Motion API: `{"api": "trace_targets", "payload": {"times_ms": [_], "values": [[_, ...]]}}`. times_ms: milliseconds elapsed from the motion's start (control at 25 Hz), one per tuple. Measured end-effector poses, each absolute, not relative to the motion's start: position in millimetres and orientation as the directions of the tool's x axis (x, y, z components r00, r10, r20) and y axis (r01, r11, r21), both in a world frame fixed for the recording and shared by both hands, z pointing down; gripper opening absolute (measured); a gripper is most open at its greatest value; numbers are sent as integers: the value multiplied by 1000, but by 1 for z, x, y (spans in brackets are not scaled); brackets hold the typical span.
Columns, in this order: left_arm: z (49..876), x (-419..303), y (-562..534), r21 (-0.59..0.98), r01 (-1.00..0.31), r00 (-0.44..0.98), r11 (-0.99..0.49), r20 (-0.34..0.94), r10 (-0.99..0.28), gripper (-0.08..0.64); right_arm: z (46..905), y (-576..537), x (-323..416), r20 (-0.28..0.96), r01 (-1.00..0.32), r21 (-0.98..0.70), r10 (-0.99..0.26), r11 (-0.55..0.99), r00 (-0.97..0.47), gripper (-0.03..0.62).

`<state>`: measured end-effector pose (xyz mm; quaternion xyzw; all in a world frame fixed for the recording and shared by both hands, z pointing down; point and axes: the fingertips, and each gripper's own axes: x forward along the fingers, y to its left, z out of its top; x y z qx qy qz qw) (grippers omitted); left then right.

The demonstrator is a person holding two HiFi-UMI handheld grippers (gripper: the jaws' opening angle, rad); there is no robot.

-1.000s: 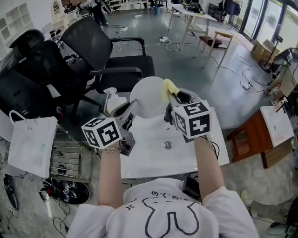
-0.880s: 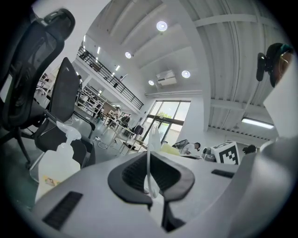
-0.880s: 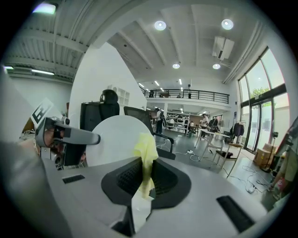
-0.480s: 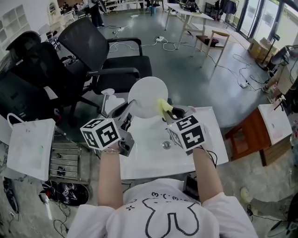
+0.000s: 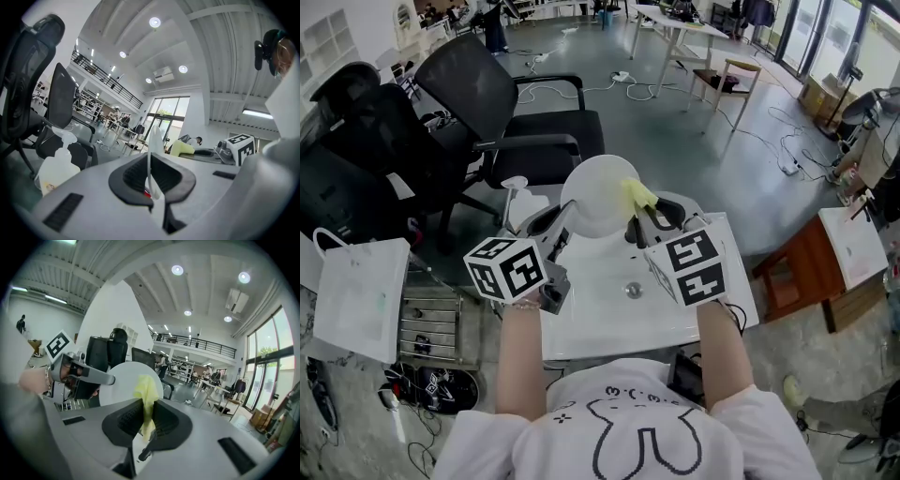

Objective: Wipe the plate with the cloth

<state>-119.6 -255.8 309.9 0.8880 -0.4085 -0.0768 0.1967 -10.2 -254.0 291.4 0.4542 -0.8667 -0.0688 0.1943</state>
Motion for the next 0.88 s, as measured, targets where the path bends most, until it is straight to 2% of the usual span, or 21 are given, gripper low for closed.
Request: {"api": "trace_targets", "payload": {"times_ms": [240, 560, 880], "values": [[303, -112, -255, 394, -692, 665, -605, 22, -746, 17, 264, -275, -6, 227, -774, 325, -840, 543, -494, 51], [292, -109, -250, 386, -692, 659, -610, -8, -752, 17, 250, -288, -19, 280, -704, 399, -809, 588, -516, 51], [289, -108, -249, 377, -711, 637, -594, -13, -771, 17, 275, -283, -28, 365, -646, 438, -780, 625, -508, 51]]}}
